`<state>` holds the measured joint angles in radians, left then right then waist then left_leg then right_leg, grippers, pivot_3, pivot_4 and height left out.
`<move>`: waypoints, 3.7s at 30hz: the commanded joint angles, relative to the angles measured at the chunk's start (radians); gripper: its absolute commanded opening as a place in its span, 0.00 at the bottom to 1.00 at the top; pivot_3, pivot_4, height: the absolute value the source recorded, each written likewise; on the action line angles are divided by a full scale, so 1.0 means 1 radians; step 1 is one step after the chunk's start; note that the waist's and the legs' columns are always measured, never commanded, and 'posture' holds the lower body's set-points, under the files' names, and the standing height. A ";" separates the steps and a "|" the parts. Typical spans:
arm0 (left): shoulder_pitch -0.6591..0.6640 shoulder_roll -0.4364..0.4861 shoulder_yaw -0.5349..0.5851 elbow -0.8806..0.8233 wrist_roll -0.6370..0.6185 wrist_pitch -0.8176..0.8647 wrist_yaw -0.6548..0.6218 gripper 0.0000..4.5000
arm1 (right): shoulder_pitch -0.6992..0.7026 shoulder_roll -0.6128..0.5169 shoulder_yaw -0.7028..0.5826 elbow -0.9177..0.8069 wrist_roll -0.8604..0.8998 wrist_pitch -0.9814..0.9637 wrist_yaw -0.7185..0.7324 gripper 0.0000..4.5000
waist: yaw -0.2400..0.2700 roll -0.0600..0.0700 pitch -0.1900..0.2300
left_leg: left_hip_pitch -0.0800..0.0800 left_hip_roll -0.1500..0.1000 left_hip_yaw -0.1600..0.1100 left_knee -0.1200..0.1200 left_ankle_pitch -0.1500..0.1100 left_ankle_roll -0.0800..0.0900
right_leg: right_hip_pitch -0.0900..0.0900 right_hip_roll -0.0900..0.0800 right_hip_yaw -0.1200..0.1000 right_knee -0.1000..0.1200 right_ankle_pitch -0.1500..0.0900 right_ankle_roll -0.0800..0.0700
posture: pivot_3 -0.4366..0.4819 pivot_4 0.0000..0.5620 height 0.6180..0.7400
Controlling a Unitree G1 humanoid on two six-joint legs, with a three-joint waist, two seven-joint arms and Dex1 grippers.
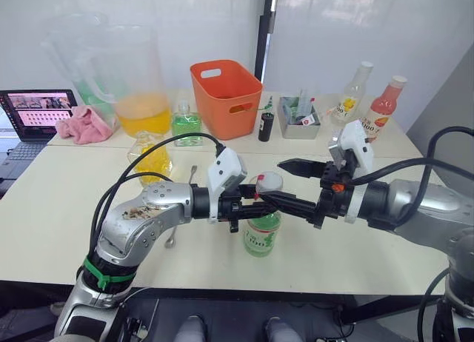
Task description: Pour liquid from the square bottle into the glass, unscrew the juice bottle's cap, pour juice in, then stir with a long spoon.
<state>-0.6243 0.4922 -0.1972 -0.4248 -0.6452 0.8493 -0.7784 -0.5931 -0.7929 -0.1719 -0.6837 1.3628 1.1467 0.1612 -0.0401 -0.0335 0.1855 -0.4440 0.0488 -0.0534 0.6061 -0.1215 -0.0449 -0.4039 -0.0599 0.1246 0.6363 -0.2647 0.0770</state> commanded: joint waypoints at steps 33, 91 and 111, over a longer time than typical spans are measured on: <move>-0.007 0.028 -0.040 0.006 0.032 0.005 -0.066 0.32 | -0.150 -0.107 0.344 0.324 -0.506 -0.463 0.873 0.37 | -0.004 0.000 0.000 | -0.001 0.000 0.001 0.000 0.000 0.000 | 0.001 0.000 -0.001 -0.006 0.002 0.001 | 0.48 0.27 1.00; 0.152 0.167 0.077 -0.067 0.001 -0.096 -0.121 0.32 | 0.208 0.118 -0.149 1.128 -1.072 -0.941 0.497 0.35 | -0.055 0.002 -0.001 | 0.004 0.000 0.001 -0.001 0.000 0.001 | 0.001 0.001 0.002 0.004 0.004 0.007 | 0.48 0.27 1.00; 0.160 0.229 0.242 -0.099 -0.126 -0.052 -0.074 0.32 | 0.152 0.069 -0.155 0.746 -0.909 -0.640 0.530 0.99 | -0.058 0.003 0.000 | 0.004 0.000 0.001 -0.001 0.000 0.001 | 0.000 0.002 0.002 0.006 0.003 0.007 | 0.48 0.27 1.00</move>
<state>-0.4517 0.7002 -0.0076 -0.5067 -0.7452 0.7802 -0.8598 -0.4199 -0.6983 -0.3089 0.1569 0.4078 0.4514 0.6753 -0.0981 -0.0303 0.1854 -0.4395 0.0491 -0.0525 0.6047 -0.1219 -0.0440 -0.4040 -0.0583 0.1268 0.6426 -0.2615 0.0840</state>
